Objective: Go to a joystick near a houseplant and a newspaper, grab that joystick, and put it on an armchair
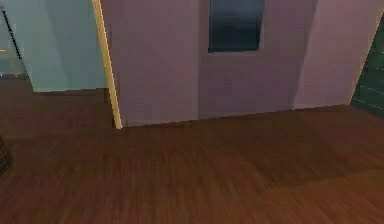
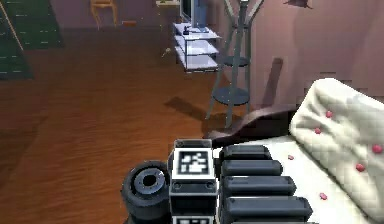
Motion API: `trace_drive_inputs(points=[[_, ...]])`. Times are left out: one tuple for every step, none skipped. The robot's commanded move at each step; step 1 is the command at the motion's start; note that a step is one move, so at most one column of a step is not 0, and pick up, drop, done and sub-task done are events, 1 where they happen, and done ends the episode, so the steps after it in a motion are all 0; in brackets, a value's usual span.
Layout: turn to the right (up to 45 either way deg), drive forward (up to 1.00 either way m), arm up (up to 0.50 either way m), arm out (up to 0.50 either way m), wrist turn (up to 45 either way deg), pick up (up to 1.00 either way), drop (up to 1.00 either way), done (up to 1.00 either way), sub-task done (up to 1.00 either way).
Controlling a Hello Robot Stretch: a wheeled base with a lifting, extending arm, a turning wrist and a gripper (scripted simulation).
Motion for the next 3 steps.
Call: trace_drive_inputs(points=[[-45.0,0.0,0.0,0.0,0.0,0.0,0.0,0.0,0.0],[-39.0,0.0,0.0,0.0,0.0,0.0,0.0,0.0,0.0],[0.0,0.1,0.0,0.0,0.0,0.0,0.0,0.0,0.0]])
